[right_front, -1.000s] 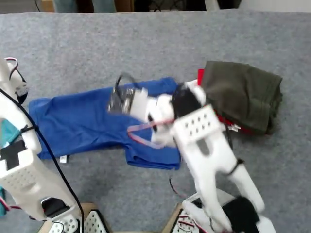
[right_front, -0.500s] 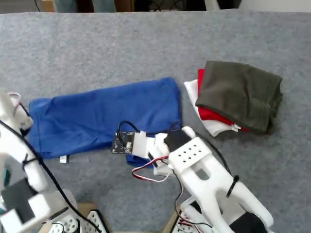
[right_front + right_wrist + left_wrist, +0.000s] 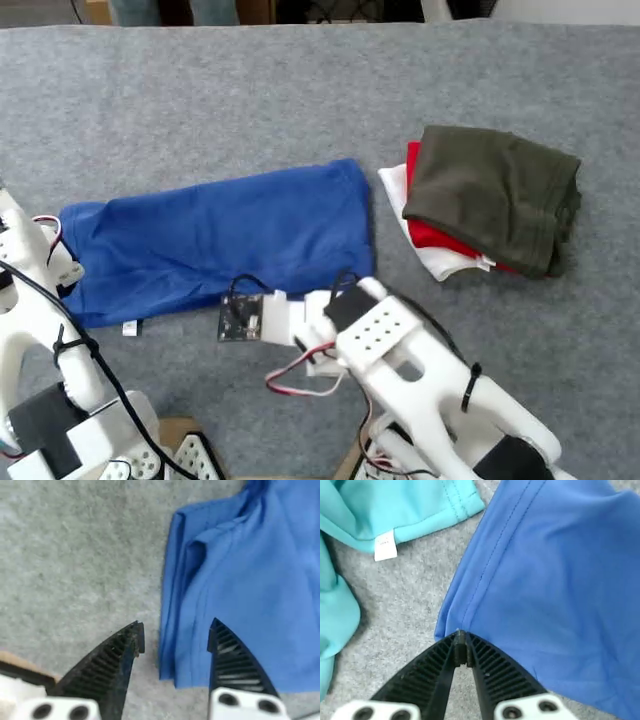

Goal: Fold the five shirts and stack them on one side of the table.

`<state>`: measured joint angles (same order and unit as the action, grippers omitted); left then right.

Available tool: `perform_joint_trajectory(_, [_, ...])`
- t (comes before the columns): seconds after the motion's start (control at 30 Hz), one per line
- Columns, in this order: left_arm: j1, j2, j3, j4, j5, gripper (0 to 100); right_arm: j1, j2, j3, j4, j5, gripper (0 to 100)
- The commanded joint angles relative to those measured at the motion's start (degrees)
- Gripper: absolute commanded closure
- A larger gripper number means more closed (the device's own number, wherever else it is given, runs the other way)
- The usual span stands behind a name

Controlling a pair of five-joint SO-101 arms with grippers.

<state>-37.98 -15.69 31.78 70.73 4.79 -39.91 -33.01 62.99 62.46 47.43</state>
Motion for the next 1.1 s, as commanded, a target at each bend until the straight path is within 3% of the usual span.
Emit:
perform_joint_trajectory(0.0, [-0.22, -2.37, -0.31, -0.53, 0.0, 97, -1.05, 0.75, 1.8, -4.04, -2.29, 78.2])
perform_joint_trajectory(0.2, [-0.22, -2.37, -0.22, -0.53, 0.0, 97, 0.88, 7.78, 0.92, -9.32, -2.55, 78.2])
perform_joint_trajectory(0.67, [-0.57, -2.37, -0.22, -0.44, -0.09, 97, 1.58, 26.95, -6.02, -9.76, -2.02, 78.8])
perform_joint_trajectory(0.87, [-0.57, -2.37, -0.22, -0.35, -0.09, 97, 3.08, 31.34, -7.96, -13.36, -1.58, 98.5])
perform_joint_trajectory(1.07, [-0.66, -2.37, -0.22, -0.53, -0.09, 97, 9.49, 31.69, -12.0, -13.01, -1.41, 98.5])
